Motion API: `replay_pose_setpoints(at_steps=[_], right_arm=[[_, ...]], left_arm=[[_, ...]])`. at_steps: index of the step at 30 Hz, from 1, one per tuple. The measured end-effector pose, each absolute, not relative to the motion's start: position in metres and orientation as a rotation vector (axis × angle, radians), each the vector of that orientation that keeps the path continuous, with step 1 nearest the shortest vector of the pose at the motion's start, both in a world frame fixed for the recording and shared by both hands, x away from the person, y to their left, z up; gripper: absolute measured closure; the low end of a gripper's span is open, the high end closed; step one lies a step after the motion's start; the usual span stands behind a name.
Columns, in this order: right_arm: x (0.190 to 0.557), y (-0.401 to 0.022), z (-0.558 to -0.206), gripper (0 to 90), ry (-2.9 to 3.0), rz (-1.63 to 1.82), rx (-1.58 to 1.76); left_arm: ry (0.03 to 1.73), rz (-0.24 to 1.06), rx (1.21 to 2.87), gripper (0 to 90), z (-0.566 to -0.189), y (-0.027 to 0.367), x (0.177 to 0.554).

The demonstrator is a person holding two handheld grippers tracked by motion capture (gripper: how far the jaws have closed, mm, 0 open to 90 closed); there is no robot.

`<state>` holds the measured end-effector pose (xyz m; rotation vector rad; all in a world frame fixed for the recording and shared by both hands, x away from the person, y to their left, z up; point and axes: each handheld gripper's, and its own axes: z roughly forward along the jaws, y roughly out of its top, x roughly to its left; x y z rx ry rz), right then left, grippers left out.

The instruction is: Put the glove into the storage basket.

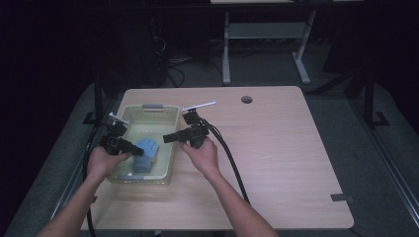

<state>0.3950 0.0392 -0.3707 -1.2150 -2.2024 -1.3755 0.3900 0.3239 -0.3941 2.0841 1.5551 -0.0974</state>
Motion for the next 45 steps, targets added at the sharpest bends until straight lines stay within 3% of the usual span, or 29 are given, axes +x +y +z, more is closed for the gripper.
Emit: replay_pose_setpoints(at_steps=[20, 45], right_arm=[[0.397, -0.011, -0.368, 49.6, -2.126, -1.422, -1.293], [0.393, -0.071, -0.365, 42.1, -2.08, -1.467, -1.383]], left_arm=[[1.332, -0.123, 1.893, 48.3, -0.365, 0.318, 0.369], [1.199, -0.118, 1.825, 37.8, -0.363, 0.281, 0.362]])
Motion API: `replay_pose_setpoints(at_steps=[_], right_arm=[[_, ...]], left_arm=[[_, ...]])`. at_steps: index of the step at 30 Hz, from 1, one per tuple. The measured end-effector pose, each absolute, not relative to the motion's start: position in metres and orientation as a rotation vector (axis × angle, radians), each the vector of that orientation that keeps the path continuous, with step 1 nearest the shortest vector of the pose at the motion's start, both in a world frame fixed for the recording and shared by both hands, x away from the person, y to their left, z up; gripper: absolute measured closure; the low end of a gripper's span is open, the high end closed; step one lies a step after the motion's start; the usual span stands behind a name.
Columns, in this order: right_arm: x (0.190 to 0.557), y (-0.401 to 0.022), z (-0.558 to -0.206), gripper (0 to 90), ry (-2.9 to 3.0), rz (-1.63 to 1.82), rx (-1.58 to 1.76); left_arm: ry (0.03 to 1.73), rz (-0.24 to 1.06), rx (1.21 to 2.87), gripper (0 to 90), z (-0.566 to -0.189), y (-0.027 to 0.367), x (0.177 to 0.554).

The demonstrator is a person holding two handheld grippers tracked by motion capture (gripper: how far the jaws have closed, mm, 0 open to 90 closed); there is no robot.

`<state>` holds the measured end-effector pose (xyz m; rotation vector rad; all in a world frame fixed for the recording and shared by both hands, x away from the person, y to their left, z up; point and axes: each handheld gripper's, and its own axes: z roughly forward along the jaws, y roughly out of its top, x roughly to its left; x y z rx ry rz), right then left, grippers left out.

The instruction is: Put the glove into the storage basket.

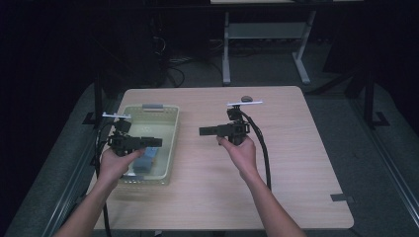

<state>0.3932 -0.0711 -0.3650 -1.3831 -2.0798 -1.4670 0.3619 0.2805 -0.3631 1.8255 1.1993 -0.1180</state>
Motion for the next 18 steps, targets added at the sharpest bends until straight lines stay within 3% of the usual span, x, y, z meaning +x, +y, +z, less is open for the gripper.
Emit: replay_pose_setpoints(at_steps=[18], right_arm=[[0.388, -0.102, -0.364, 38.2, -2.068, -1.48, -1.407]], left_arm=[[1.113, -0.131, 1.817, 29.5, -0.359, 0.245, 0.358]])
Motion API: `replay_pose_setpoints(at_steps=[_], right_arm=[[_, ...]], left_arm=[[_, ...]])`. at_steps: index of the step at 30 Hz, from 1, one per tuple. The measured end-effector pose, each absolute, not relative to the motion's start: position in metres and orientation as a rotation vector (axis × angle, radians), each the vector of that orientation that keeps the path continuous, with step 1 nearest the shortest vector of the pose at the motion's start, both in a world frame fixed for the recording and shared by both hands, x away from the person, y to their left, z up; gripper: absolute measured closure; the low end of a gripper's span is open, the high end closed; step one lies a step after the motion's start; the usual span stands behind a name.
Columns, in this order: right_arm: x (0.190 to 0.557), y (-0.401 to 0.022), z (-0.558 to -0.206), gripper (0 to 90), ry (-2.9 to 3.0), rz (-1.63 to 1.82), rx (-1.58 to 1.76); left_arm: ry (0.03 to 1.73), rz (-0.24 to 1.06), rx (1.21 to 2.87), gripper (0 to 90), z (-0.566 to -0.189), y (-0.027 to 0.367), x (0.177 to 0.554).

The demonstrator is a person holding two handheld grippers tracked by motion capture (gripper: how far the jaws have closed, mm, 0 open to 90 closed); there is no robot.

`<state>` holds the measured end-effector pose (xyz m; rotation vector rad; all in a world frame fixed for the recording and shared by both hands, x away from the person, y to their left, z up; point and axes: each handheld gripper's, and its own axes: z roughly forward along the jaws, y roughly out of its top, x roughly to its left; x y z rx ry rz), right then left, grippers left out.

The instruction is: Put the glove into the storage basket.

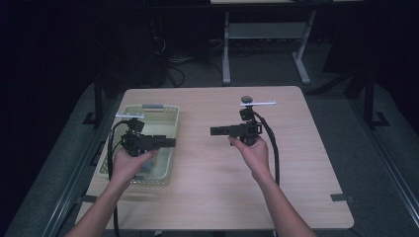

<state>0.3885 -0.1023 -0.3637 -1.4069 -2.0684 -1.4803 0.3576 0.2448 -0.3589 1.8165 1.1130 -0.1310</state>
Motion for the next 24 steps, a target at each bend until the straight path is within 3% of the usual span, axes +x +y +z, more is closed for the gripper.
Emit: replay_pose_setpoints(at_steps=[24], right_arm=[[0.378, -0.146, -0.37, 31.7, -2.02, -1.501, -1.495]], left_arm=[[1.025, -0.146, 1.851, 22.4, -0.36, 0.202, 0.351]])
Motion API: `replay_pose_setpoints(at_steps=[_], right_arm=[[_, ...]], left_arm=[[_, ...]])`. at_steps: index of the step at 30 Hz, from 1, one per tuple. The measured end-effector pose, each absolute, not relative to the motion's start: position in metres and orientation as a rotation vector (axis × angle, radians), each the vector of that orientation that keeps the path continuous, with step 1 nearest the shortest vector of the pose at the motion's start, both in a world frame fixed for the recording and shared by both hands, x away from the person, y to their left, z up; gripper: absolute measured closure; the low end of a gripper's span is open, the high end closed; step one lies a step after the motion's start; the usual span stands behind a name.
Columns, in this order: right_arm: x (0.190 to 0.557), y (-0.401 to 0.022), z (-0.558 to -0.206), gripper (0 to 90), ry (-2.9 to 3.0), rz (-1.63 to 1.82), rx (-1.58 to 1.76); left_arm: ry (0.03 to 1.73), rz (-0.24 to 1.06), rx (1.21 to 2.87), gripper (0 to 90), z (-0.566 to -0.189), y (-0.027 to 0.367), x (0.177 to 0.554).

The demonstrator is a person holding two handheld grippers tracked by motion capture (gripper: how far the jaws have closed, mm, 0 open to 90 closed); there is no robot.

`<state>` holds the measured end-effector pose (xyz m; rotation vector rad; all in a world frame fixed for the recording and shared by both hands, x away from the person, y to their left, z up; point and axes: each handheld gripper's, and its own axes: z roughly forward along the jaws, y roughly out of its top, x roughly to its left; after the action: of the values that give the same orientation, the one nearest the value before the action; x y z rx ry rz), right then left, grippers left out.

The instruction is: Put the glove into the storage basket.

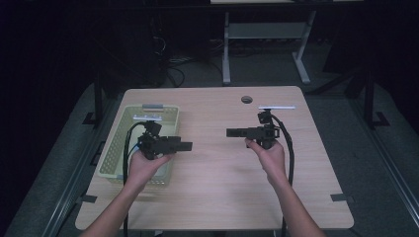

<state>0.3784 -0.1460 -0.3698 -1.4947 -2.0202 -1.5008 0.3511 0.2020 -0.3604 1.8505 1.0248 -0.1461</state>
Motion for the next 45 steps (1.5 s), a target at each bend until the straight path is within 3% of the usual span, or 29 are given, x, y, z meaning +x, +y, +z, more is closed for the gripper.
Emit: replay_pose_setpoints(at_steps=[45], right_arm=[[0.355, -0.228, -0.396, 28.6, -1.931, -1.521, -1.648]], left_arm=[[0.95, -0.156, 1.882, 22.1, -0.383, 0.149, 0.329]])
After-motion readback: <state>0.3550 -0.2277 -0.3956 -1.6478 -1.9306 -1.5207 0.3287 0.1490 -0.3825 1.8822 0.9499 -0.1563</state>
